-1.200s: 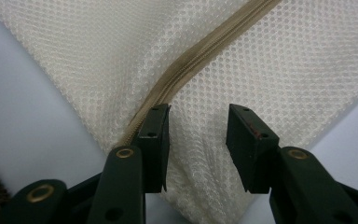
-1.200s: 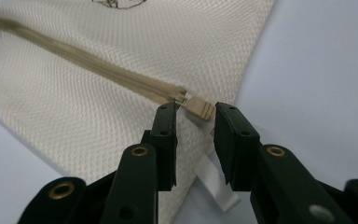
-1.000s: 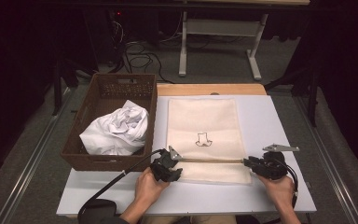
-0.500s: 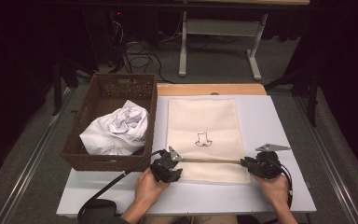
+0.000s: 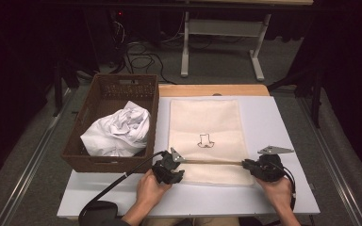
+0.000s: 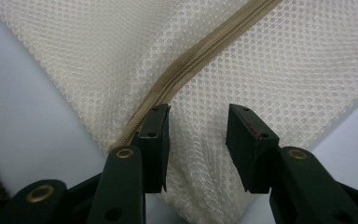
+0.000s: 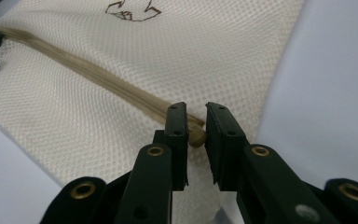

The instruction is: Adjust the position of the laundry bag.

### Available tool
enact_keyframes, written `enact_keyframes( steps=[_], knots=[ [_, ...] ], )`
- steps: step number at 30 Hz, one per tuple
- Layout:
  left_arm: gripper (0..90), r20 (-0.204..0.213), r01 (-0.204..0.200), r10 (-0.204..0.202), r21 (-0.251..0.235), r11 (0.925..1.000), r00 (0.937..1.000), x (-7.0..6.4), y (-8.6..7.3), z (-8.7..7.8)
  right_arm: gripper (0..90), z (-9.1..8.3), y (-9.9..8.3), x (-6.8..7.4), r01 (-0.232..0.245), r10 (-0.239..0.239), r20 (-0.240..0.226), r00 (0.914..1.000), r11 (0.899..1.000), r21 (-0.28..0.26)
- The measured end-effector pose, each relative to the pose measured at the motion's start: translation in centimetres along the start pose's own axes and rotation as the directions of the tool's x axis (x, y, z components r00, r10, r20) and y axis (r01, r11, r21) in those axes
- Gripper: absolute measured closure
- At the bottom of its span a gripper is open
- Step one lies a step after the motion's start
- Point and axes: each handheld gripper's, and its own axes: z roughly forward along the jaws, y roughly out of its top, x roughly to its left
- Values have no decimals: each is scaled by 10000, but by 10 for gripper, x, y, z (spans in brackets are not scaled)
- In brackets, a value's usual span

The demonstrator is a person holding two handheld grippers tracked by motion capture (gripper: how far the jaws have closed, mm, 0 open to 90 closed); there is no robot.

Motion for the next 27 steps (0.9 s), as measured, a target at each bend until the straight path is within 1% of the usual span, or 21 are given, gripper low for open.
enact_keyframes(
  steps=[1, 2, 3, 12, 13, 14, 15, 17, 19, 20, 21, 22, 23, 25, 26, 27],
  knots=[
    [595, -10, -17, 17, -8, 10000, 10000, 0, 0, 0, 803, 3, 0, 3, 223, -224, 22, 9997, 9997, 73],
    [595, -6, -22, 22, -7, 10000, 10000, 0, 0, 0, 803, 3, 0, 3, 223, -224, 22, 9997, 9997, 73],
    [595, -13, -25, 25, -10, 10000, 10000, 0, 0, 0, 802, 3, 1, 5, 398, -399, 117, 9991, 9991, 136],
    [593, -22, -55, 55, -34, 10000, 10000, -1, 0, 0, 787, 0, 1, 6, 315, -315, -60, 9995, 9994, -110],
    [593, -12, -53, 53, -30, 10000, 10000, 0, 0, 0, 786, -1, 1, 6, 223, -226, -238, 9995, 9996, -143],
    [591, -6, -69, 68, -28, 10000, 10000, 0, 0, 0, 787, -1, 1, 6, 251, -256, -290, 9993, 9995, -194],
    [588, -16, -78, 78, -31, 10000, 10000, 0, 0, 0, 788, -1, 1, 7, 360, -366, -278, 9989, 9991, -202],
    [584, -63, -111, 110, -38, 9999, 9999, -1, 0, 0, 796, 1, 1, 8, 438, -439, -249, 9987, 9990, -62],
    [582, -109, -142, 142, -53, 9999, 9998, -1, -1, 0, 805, 2, 0, 7, 386, -386, -299, 9988, 9993, -21],
    [578, -114, -153, 153, -38, 9999, 9998, -1, -1, 0, 810, 2, 0, 6, 338, -342, -506, 9981, 9994, -80],
    [577, -118, -159, 159, -35, 9999, 9998, -1, -1, 0, 810, 2, 0, 6, 363, -370, -561, 9977, 9992, -143],
    [575, -118, -159, 159, -35, 9999, 9998, -1, -1, 0, 810, 2, 0, 6, 363, -370, -561, 9977, 9992, -143],
    [572, -100, -147, 146, -35, 9999, 9998, -1, -1, 0, 810, -1, 0, 5, 440, -458, -544, 9975, 9985, -337],
    [568, -43, -120, 120, -38, 9999, 9999, 0, 0, 1, 812, -3, 1, 4, 472, -489, -473, 9977, 9983, -353],
    [566, 20, -63, 63, -29, 10000, 10000, 1, 0, 1, 815, -10, 0, -1, 258, -289, -473, 9985, 9976, -645],
    [566, 45, -50, 50, -24, 10000, 10000, 2, 0, 1, 817, -13, 0, -5, 192, -225, -417, 9989, 9967, -787]
  ],
)
